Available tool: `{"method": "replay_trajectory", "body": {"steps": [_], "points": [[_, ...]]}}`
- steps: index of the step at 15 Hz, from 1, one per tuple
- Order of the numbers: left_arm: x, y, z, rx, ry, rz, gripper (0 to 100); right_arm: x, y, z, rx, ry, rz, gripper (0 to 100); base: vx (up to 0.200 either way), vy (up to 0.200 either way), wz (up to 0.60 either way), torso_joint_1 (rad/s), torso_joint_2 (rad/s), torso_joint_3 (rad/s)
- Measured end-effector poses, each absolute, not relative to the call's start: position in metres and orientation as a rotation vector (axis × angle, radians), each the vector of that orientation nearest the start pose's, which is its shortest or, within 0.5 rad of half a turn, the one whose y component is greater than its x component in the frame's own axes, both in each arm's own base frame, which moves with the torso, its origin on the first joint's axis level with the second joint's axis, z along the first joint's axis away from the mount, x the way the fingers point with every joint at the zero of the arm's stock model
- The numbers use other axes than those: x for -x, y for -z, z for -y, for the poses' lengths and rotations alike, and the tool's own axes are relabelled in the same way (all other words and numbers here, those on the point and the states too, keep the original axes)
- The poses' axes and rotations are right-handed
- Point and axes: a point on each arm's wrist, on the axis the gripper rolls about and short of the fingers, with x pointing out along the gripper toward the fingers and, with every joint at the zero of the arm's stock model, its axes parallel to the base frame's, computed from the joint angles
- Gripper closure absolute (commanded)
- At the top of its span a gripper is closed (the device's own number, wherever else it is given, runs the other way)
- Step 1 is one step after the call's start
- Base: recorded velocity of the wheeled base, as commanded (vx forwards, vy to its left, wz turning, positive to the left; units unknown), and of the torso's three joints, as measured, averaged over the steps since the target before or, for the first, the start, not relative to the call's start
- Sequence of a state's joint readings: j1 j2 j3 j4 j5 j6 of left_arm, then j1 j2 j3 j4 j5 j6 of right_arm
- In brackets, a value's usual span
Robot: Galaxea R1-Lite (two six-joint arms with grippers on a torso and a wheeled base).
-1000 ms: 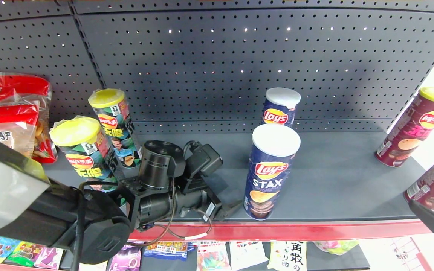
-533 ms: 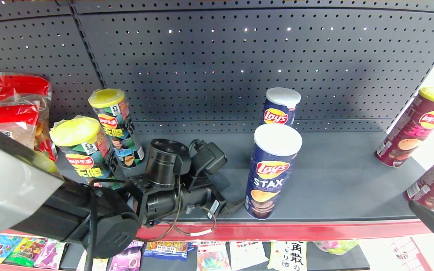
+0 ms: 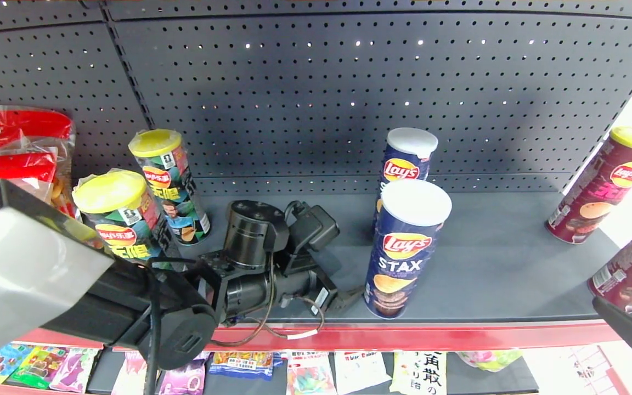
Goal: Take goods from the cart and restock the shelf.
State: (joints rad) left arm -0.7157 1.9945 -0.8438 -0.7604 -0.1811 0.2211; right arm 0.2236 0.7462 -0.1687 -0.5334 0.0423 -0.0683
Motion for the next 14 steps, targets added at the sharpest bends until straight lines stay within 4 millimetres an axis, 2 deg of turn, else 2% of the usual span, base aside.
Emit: {"method": "replay_trajectory", "body": {"steps": [14], "points": [[-0.2681, -0.1050, 0.2485, -0.311, 0.946, -0.279, 0, -0.0659, -0.1664, -0.0159, 0.072, -0.266, -0.029, 0, 0.000, 0.000, 0.00, 0.000, 0.00, 0.000]]}}
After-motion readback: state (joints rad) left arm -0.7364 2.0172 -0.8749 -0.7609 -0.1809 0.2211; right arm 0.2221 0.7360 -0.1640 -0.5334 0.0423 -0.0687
